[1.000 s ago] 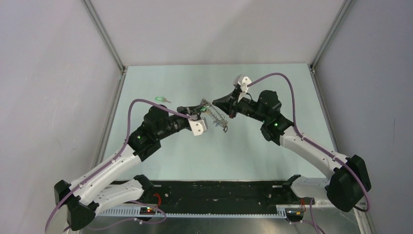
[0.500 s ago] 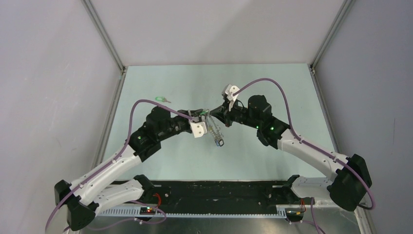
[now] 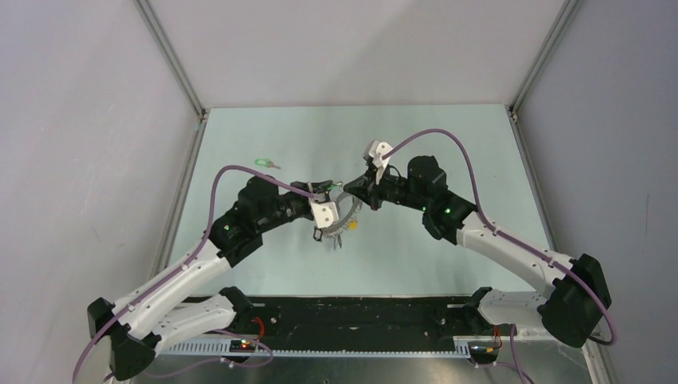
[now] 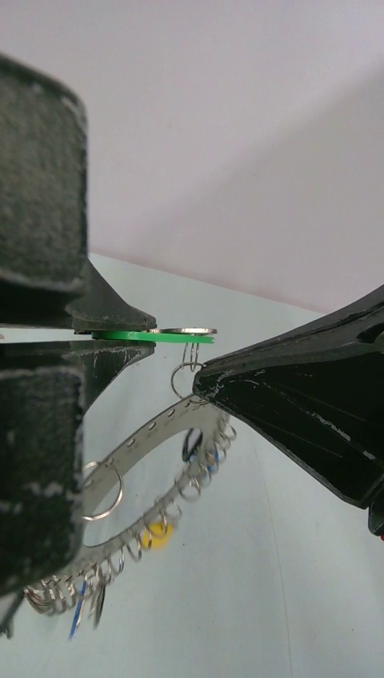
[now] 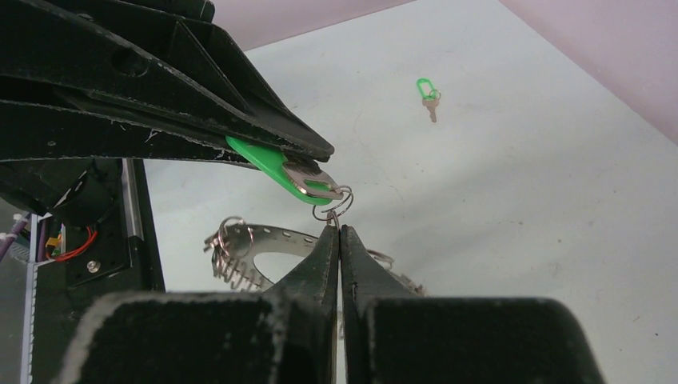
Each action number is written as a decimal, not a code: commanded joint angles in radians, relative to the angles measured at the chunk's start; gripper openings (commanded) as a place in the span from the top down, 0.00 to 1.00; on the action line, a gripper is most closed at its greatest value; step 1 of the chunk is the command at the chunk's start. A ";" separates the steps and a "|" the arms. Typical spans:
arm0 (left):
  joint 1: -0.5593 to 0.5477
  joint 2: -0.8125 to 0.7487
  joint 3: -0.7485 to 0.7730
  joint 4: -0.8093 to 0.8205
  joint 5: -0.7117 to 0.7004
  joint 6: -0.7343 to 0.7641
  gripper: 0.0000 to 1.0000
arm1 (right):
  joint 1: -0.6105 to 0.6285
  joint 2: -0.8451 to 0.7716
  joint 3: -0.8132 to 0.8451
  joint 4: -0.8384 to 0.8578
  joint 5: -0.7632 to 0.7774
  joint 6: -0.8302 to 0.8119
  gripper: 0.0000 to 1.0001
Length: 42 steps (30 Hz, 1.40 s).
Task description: Remove the keys from the keyring
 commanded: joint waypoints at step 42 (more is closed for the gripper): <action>-0.008 -0.002 0.037 0.076 0.085 -0.026 1.00 | 0.000 -0.089 -0.017 0.180 0.203 -0.136 1.00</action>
